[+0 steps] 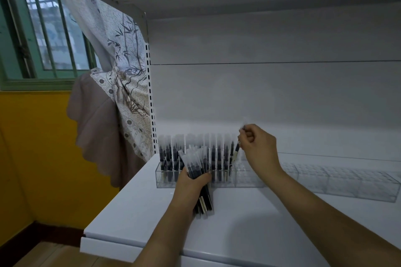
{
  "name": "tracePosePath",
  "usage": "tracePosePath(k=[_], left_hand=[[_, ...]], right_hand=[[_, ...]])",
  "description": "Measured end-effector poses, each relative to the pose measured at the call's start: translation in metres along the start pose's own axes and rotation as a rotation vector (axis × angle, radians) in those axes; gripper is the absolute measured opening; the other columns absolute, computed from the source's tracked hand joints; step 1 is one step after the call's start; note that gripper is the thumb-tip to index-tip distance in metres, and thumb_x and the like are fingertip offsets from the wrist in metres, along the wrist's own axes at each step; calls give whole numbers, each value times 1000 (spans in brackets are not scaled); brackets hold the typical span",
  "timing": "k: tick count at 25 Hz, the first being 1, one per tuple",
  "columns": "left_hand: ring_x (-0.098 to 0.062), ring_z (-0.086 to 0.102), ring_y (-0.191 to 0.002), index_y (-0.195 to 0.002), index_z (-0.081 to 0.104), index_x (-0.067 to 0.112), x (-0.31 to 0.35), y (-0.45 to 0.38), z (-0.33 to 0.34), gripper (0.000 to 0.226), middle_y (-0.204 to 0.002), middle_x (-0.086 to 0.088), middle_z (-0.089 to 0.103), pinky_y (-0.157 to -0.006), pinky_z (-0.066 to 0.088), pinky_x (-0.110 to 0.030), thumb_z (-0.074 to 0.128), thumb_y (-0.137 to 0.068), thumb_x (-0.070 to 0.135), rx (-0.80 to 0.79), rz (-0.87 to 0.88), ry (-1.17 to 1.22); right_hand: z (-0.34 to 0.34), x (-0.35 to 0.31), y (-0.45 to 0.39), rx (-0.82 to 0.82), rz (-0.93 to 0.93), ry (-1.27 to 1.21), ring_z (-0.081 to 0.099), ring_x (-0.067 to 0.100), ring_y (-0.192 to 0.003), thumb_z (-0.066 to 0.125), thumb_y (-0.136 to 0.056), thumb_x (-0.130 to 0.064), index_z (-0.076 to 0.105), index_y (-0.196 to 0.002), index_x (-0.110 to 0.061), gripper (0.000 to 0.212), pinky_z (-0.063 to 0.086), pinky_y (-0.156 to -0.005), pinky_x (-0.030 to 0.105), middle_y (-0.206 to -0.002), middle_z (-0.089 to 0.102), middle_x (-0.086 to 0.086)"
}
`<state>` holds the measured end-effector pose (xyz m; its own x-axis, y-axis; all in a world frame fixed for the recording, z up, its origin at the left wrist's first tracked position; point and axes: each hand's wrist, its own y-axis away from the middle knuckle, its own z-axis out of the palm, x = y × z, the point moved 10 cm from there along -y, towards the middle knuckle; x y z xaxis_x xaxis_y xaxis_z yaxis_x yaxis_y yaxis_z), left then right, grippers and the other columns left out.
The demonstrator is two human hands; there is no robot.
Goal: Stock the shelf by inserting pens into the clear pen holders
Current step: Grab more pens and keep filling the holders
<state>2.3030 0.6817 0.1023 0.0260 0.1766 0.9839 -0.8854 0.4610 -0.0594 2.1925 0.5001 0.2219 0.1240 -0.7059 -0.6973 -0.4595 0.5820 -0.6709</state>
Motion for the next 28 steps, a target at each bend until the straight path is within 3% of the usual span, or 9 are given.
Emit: tracePosePath(k=[7,11,15,18,19,21,23,26,28], left_hand=[[-19,63,-69,-99,64,12,1,-1,2,19,-78,-7,66,-64,52,-32,68,-85,1,-8,30,4],[-20,62,-69,-102,62,12,1,1,3,21,-79,-6,65,-64,51,-33,70,-85,5,-12,24,6],[-21,63,-71,-102,62,13,4,2,2,21,-80,-6,66,-66,52,-35,70,-85,5,-12,40,1],[-20,64,-73,-105,63,14,4,2,3,23,-83,-5,68,-67,53,-34,71,-84,6,-19,39,-10],[-18,65,-72,-105,64,14,4,1,4,25,-83,-5,69,-65,53,-32,71,-84,5,-27,42,-6],[-14,67,-68,-106,65,13,6,1,7,26,-81,-5,71,-61,52,-28,70,-83,2,-49,68,-2],[-15,68,-70,-105,67,11,9,1,10,26,-83,-9,72,-62,53,-28,68,-83,-2,-75,97,0],[-18,68,-71,-103,66,11,7,0,11,25,-82,-9,72,-66,55,-33,71,-82,-1,-83,89,-30],[-19,67,-70,-102,66,10,5,-1,12,24,-80,-9,71,-67,55,-35,72,-81,2,-85,72,-64]], right_hand=[[43,15,8,-288,-87,246,67,14,-77,59,-97,-21,69,-101,-8,17,53,-75,24,-85,70,1],[40,24,-1,-267,-52,271,68,18,-74,60,-96,-22,67,-92,-7,17,56,-74,33,-80,70,4],[48,39,7,-392,13,350,68,20,-72,61,-96,-27,60,-83,-13,19,55,-73,34,-76,70,6],[29,25,21,-245,-22,409,62,14,-75,59,-96,-38,62,-87,-15,25,50,-68,28,-80,65,-1],[24,10,29,-196,-61,369,60,9,-74,59,-95,-41,62,-87,-18,25,49,-66,25,-80,63,-6],[39,-15,46,-292,-75,216,59,2,-75,63,-92,-45,63,-89,-22,23,49,-67,19,-82,63,-12],[68,-18,58,-454,33,51,61,4,-80,68,-88,-45,65,-96,-22,24,49,-71,17,-88,64,-12],[80,1,49,-424,247,-196,65,15,-90,71,-88,-37,64,-99,-23,19,50,-77,21,-97,66,-3],[79,13,45,-424,305,-247,67,12,-86,70,-90,-32,67,-105,-17,22,51,-74,19,-99,69,1]])
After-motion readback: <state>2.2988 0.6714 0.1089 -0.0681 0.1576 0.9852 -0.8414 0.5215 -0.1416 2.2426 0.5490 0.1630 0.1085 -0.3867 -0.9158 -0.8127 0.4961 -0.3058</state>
